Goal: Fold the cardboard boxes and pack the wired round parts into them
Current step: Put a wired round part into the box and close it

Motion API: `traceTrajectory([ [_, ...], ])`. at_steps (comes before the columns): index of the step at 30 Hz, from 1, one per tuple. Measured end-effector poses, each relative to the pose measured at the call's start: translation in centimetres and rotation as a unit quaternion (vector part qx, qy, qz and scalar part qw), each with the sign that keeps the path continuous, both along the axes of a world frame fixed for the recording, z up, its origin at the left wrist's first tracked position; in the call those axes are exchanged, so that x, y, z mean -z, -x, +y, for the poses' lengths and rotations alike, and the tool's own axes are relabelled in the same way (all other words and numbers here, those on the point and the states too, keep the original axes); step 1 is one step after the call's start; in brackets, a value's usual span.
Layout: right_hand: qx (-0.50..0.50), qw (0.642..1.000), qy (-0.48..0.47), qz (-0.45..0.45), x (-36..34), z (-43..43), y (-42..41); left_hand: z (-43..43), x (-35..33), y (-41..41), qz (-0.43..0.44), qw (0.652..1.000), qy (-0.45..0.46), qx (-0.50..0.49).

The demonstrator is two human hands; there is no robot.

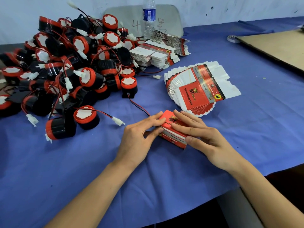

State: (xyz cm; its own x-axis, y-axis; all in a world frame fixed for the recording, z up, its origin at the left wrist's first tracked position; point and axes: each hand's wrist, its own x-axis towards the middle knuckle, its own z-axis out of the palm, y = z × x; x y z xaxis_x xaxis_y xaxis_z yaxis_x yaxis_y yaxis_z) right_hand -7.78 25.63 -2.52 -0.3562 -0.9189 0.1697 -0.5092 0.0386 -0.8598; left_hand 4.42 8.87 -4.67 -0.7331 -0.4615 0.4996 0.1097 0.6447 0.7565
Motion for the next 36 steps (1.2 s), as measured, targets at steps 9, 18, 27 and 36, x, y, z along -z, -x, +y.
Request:
traceTrajectory([
  [9,-0.017,0.999,-0.018,0.040,0.1,0.4,0.6,-0.5,-0.4,-0.1,0.025,0.973,0.231,0.004],
  [18,0.026,0.954,0.005,0.300,-0.1,0.0,0.5,-2.8,-0.4,0.0,0.028,0.926,0.366,0.089],
  [27,0.067,0.961,0.072,0.257,2.0,0.3,-0.2,-1.7,-0.4,0.1,0.008,0.950,0.301,0.084],
  [36,0.106,0.967,0.038,0.230,1.6,0.3,-0.7,-1.9,-0.1,0.5,0.005,0.945,0.308,0.108],
])
